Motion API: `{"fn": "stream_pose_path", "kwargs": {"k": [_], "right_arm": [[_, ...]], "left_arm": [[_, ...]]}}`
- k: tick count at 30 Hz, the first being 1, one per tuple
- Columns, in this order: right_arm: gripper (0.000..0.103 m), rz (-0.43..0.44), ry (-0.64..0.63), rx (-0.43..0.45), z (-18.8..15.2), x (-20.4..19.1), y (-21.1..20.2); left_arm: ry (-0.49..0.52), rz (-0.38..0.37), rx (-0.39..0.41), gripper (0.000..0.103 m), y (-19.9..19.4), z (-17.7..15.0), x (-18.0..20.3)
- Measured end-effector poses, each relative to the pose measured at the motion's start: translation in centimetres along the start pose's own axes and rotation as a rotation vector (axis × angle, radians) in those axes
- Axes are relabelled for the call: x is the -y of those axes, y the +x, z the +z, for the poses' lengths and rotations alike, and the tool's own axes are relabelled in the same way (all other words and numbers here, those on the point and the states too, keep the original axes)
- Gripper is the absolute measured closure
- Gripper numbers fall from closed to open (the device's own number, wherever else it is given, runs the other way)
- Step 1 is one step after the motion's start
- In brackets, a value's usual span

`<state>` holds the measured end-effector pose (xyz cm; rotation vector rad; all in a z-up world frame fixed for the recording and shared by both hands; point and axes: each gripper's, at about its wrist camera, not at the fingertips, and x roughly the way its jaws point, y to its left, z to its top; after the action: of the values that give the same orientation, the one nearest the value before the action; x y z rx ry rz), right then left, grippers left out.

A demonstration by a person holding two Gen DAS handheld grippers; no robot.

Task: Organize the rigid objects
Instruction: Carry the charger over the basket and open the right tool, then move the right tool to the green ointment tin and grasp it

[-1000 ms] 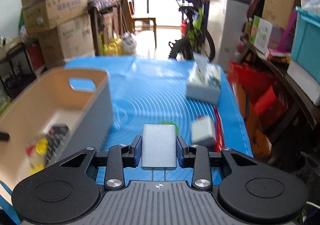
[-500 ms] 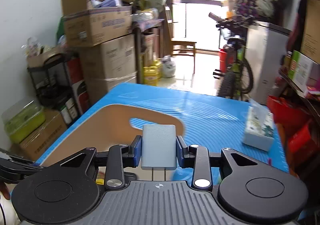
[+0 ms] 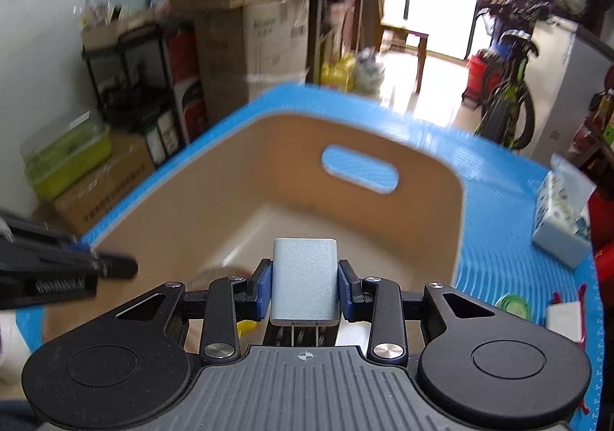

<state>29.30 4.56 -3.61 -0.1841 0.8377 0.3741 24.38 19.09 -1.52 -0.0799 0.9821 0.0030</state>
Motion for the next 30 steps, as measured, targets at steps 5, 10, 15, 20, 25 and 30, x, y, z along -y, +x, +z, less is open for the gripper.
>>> {"fn": "stream_pose_path", "kwargs": {"k": [5,10,15,20,25,30], "right_arm": [[0.06,-0.017,0.007,-0.091,-1.1,-0.3,1.5],[0.056,-0.011,0.009,-0.099,-1.0,-0.1,1.4],[0.05,0.038,0.088,-0.054,-0.3,1.3,-0.2],[0.045,0.04,0.145,0.042,1.2,4.1,-3.1],[0.04,-0.018,0.169,0.102,1.9,8.0,-5.1],[0.039,-0.106,0.195,0.108,1.0,12.0,-5.4]], "left_arm": [[0.0,0.001,0.0,0.093,0.0,0.0,0.0],[0.001,0.003,-0.001,0.093,0.0,0.1,0.0],[0.005,0.005,-0.003,0.093,0.1,0.1,0.1],[0.006,0.006,-0.003,0.093,0.1,0.1,0.1],[0.011,0.013,-0.005,0.093,0.2,0.1,0.3],[0.008,0.014,-0.006,0.093,0.2,0.1,0.3]]}}
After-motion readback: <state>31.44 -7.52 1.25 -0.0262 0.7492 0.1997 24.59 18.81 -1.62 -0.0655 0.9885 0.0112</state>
